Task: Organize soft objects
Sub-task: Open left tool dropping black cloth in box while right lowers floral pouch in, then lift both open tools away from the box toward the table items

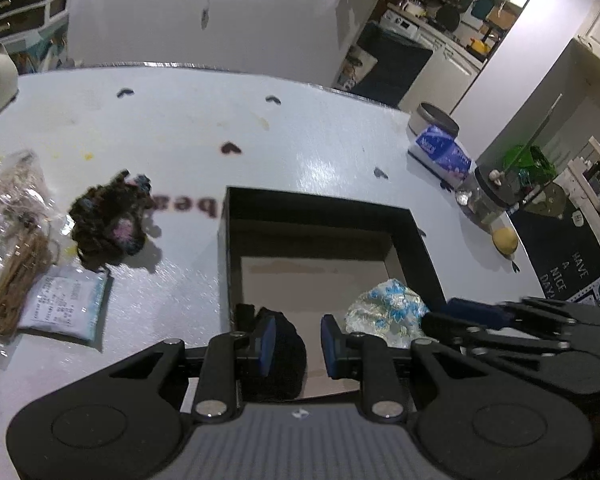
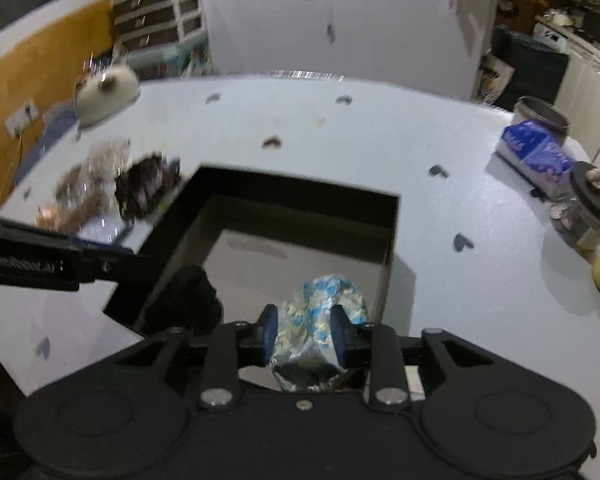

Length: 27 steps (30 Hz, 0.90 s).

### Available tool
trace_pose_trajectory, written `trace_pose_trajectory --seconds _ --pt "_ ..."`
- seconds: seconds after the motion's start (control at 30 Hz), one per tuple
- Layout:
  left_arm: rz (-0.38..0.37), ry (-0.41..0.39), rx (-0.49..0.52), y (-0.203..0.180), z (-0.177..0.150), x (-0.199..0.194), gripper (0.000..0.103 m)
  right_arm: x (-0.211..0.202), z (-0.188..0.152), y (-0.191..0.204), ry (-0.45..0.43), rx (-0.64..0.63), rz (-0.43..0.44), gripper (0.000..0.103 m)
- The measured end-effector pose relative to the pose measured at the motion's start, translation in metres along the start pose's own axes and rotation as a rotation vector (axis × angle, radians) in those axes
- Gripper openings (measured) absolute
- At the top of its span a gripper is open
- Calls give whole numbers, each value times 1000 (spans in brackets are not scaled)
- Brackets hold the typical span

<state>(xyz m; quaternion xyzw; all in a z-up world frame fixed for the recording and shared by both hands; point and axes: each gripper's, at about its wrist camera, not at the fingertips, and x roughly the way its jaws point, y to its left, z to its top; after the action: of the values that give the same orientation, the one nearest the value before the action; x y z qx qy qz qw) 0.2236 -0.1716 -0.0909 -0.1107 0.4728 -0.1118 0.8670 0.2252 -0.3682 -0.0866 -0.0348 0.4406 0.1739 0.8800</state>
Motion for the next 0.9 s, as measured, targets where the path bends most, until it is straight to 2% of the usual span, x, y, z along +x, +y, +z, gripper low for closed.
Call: trace_pose_trajectory --seconds 0.07,0.13,0.33,0.4,0.53,0.6,0.67,0.73,0.9 --pt "10 -19 5 1 -1 -6 28 -13 -2 -3 -43 30 -6 37" --pt "19 -40 8 2 -3 -12 34 -24 -4 -7 -84 64 -16 42" --pt "59 -116 16 5 -8 -34 62 -48 -13 -12 -183 131 -52 60" --pt "74 -144 21 5 -10 -41 78 -54 -16 -9 -207 133 -63 67" --pt "102 -195 30 8 -16 -53 89 -64 -22 -4 -253 128 -78 79" --pt "111 -210 30 10 -19 -58 97 -67 -23 -1 -270 128 -89 81" --pt "119 -224 31 12 -22 -61 102 -70 -25 2 -284 126 -101 85" --pt "127 -241 30 14 -25 -65 103 -73 -26 5 -301 123 -113 94" --pt "133 -292 33 20 -29 -74 103 -82 -27 11 -359 127 -129 103"
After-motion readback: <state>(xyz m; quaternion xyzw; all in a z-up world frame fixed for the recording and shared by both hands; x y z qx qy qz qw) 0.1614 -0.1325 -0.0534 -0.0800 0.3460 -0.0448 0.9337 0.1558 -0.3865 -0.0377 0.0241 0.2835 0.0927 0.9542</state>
